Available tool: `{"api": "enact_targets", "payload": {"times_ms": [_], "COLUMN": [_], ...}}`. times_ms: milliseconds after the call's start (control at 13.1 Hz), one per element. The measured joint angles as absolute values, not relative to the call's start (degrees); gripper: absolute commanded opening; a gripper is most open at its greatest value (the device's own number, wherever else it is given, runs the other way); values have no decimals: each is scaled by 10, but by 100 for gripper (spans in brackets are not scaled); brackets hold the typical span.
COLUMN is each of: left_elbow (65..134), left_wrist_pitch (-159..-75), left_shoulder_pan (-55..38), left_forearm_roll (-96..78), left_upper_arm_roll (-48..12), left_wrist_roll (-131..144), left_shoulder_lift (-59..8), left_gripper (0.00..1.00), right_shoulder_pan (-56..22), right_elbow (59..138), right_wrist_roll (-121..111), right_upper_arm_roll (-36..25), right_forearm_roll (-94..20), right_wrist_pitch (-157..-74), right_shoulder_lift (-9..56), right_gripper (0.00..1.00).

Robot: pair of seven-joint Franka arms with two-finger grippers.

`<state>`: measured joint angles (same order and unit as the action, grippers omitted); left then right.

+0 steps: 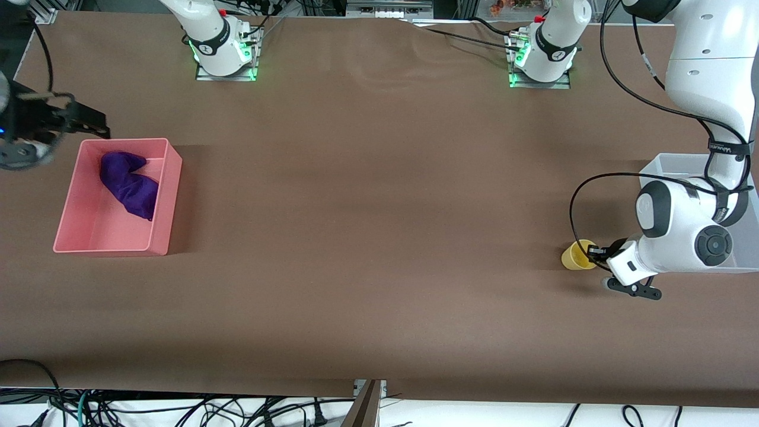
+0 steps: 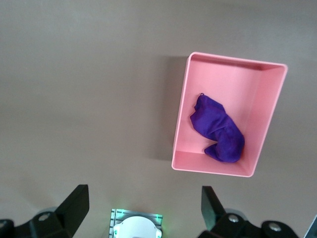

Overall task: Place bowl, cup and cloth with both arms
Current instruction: 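Carry the yellow cup with the left gripper into the green bowl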

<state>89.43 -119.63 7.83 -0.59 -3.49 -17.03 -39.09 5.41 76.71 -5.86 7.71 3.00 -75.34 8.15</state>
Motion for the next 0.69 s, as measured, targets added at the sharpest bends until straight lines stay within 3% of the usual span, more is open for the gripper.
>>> {"api": "enact_targets", "payload": {"times_ms": [458,688], "left_elbow": [790,781], "left_wrist_pitch": [-941,-911], "left_shoulder_pan": [108,185], "left_forearm_roll": [-5,44], "left_upper_arm_roll": [-25,-16], "left_wrist_roll": [-237,-403], "left_shoulder_lift": [-326,-319], "left_gripper": [0,0], "right_shoulder_pan": [58,59], "right_elbow": [765,765], "right_wrist_roll": [-66,-59], "right_upper_arm_roll": [53,41], "right_forearm_roll": [17,5], "right_wrist_pitch": [-746,-737], "right_shoulder_lift": [78,79], "right_gripper": [100,100]}}
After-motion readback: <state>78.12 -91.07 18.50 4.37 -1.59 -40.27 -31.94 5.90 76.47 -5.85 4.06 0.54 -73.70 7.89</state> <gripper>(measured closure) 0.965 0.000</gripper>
